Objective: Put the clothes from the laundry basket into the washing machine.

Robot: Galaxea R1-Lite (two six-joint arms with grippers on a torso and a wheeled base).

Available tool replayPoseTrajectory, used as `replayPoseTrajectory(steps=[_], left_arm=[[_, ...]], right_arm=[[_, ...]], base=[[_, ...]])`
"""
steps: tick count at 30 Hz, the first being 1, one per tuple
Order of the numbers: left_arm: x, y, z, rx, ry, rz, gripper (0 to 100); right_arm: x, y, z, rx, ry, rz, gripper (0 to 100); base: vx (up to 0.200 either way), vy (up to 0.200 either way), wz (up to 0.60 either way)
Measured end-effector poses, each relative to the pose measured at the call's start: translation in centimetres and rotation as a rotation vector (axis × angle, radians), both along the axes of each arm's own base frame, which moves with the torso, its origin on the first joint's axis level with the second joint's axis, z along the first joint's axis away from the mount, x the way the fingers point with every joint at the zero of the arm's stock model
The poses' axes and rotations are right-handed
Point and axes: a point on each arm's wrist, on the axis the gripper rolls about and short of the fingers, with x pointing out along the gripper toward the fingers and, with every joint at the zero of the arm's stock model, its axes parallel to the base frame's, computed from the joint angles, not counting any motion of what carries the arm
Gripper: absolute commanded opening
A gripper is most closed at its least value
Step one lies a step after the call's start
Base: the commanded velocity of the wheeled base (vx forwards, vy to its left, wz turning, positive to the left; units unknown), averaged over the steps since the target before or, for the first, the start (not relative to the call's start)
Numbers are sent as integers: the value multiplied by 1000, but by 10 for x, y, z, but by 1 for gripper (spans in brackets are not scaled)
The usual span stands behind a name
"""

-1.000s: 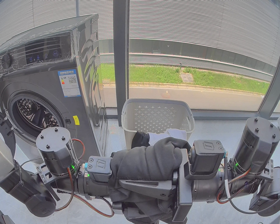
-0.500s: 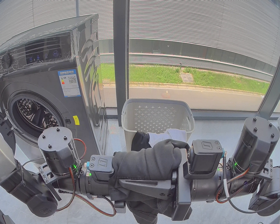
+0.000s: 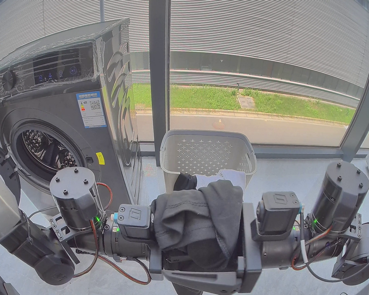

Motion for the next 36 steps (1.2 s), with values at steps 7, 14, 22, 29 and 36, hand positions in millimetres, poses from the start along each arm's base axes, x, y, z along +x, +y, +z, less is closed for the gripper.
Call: replayPoseTrajectory(steps=[7, 14, 22, 29, 36], left_arm=[[8, 13, 1, -6, -7, 51, 0], [15, 31, -2, 4, 18, 123, 0], [9, 86, -19, 48, 170, 363, 0], [-12, 152, -33, 60, 299, 676, 0], [-27, 200, -36, 29, 354, 961, 0]], right_arm=[[-13, -61, -30, -96, 90, -128, 100], [-15, -117, -27, -50, 84, -343, 100], [-7, -159, -10, 22, 22, -585, 100], [-3, -178, 3, 61, -29, -706, 100], [-1, -190, 8, 76, -48, -775, 100]], base=[[0, 0, 0], [0, 0, 0], [0, 0, 0], [0, 0, 0], [0, 0, 0]])
